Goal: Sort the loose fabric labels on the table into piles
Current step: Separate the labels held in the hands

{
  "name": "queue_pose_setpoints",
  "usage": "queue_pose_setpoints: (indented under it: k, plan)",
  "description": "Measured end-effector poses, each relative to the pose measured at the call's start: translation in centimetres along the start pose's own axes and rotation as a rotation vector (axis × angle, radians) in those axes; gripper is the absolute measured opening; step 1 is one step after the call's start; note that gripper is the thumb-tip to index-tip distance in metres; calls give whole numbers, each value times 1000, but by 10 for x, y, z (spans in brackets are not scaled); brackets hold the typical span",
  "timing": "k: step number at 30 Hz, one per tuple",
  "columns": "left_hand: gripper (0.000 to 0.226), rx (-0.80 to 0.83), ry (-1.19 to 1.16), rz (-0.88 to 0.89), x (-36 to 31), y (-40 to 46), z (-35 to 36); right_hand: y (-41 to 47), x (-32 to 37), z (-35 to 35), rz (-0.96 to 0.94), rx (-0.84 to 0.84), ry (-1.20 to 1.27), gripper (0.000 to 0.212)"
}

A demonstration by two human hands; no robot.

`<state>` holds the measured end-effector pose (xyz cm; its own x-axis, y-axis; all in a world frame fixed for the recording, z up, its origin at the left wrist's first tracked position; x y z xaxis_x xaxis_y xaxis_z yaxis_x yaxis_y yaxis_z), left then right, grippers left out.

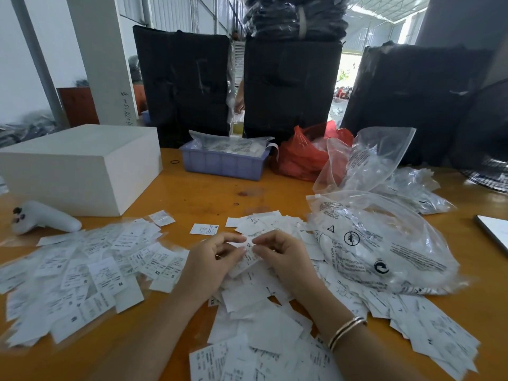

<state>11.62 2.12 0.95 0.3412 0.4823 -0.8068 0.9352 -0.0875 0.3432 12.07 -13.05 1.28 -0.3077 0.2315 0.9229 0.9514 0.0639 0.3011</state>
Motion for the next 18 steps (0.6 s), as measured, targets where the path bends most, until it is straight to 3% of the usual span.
queue_pose_setpoints:
  k: [3,7,11,13,15,18]
  plan:
    - [15,18,31,12,-2,0,3,-5,8,10,-90,35,-188,24]
    - [21,15,35,54,-5,-1,2,-23,36,26,-450,52,-476,23]
    - [20,-41,81,43,-9,-2,-10,-27,44,28,-512,65,-528,38]
    - [20,-203,109,3,-5,0,-34,-22,45,14,-457,-9,-502,43]
    - [18,-439,123,-57,8,-2,-72,-13,48,-19,-362,-192,-429,43]
    - [22,-723,130,-247,43,-13,-121,-8,67,-84,-378,-498,-327,31]
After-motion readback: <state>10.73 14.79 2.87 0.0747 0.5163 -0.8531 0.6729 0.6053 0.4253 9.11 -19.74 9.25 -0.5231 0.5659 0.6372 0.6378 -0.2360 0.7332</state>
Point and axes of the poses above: each hand's wrist, its own y-axis towards the middle knuckle, its own z-axis out of the palm, x = y × z, the point moved 9 cm from there along y, towards the middle knuckle, and after that the axes turned 7 degrees about y, right-handed, at the moved point
